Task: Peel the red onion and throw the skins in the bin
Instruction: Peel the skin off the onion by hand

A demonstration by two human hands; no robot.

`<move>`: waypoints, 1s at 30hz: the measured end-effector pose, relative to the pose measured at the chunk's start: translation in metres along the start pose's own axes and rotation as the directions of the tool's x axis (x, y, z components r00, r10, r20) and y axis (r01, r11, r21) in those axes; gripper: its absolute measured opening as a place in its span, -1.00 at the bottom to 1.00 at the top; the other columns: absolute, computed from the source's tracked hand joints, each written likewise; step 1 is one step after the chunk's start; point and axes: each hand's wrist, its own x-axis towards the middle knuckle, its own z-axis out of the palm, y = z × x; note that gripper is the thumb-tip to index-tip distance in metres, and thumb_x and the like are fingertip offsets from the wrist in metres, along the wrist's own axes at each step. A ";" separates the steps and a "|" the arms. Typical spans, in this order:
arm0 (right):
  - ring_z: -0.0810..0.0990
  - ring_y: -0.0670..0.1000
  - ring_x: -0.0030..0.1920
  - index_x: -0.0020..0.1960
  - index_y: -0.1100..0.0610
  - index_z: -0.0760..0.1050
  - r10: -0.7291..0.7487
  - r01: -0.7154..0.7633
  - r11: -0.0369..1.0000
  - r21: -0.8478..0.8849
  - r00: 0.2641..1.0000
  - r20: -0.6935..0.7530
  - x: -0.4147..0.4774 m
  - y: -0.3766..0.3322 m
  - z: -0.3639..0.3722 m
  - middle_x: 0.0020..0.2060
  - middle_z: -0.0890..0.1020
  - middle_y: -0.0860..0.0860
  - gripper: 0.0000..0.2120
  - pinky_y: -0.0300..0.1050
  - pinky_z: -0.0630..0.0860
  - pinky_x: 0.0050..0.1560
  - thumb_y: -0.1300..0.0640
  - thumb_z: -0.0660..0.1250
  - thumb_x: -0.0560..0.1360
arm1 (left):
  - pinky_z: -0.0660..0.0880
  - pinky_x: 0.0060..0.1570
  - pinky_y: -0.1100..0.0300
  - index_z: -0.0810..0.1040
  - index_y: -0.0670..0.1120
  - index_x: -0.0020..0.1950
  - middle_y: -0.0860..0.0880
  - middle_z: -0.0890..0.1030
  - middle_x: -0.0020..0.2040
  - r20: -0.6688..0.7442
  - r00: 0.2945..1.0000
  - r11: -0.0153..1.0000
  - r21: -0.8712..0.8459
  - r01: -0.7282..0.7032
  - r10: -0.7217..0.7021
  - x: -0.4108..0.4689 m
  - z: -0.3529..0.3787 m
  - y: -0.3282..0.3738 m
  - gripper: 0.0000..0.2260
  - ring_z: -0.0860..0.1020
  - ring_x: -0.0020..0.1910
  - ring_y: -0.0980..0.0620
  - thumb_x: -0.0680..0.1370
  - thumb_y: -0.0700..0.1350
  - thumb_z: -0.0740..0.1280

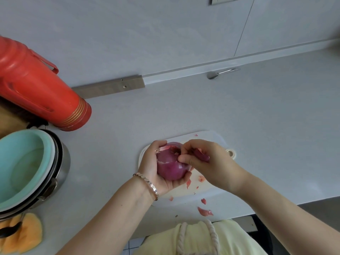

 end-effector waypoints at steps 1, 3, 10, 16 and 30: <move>0.44 -0.15 -0.33 -0.33 -0.06 0.42 -0.033 0.032 0.999 -0.016 0.998 -0.044 0.000 0.003 0.003 -0.42 0.48 -0.15 -0.76 -0.38 0.36 -0.28 0.16 0.36 0.46 | 0.56 -0.43 0.16 0.61 -0.17 -0.38 -0.16 0.58 -0.30 0.018 1.000 1.000 -0.027 -0.001 0.001 0.000 0.001 -0.001 -0.66 0.56 -0.45 -0.10 0.42 0.04 0.22; 0.45 -0.17 -0.28 -0.31 -0.03 0.43 -0.100 0.095 0.994 -0.048 0.985 -0.139 0.000 0.004 0.008 -0.38 0.48 -0.18 -0.83 -0.40 0.36 -0.23 0.11 0.33 0.44 | 0.56 -0.40 0.18 0.59 -0.13 -0.38 -0.15 0.59 -0.25 0.068 0.998 0.995 -0.099 -0.007 0.014 0.001 0.003 -0.004 -0.72 0.58 -0.39 -0.07 0.35 0.02 0.23; 0.42 -0.20 -0.49 -0.33 0.10 0.41 0.089 0.063 0.930 0.361 0.917 -0.390 -0.004 -0.001 0.017 -0.50 0.49 -0.08 -0.74 -0.44 0.32 -0.41 0.29 0.23 0.52 | 0.55 -0.51 0.20 0.49 -0.21 0.02 -0.20 0.62 -0.21 0.127 0.990 0.956 -0.292 -0.019 0.059 0.000 0.008 -0.006 -0.59 0.63 -0.35 -0.12 0.31 0.04 0.27; 0.40 -0.15 -0.41 -0.28 0.13 0.46 0.286 -0.024 0.828 0.560 0.877 -0.385 0.006 0.012 -0.005 -0.42 0.61 -0.09 -0.69 -0.35 0.34 -0.42 0.19 0.10 0.59 | 0.55 -0.50 0.17 0.46 -0.12 0.10 -0.21 0.58 -0.08 0.197 0.980 0.956 -0.287 0.061 -0.003 -0.004 -0.002 -0.002 -0.58 0.64 -0.20 -0.20 0.29 0.02 0.32; 0.46 -0.15 -0.38 -0.24 -0.10 0.50 0.048 -0.027 0.995 0.095 0.972 -0.231 -0.012 0.006 -0.008 -0.36 0.55 -0.14 -0.83 -0.36 0.41 -0.34 0.09 0.24 0.50 | 0.57 -0.38 0.05 0.58 -0.18 -0.13 -0.21 0.61 -0.14 0.132 0.976 0.981 0.070 -0.181 0.171 -0.008 -0.003 0.000 -0.70 0.62 -0.21 -0.15 0.33 0.04 0.31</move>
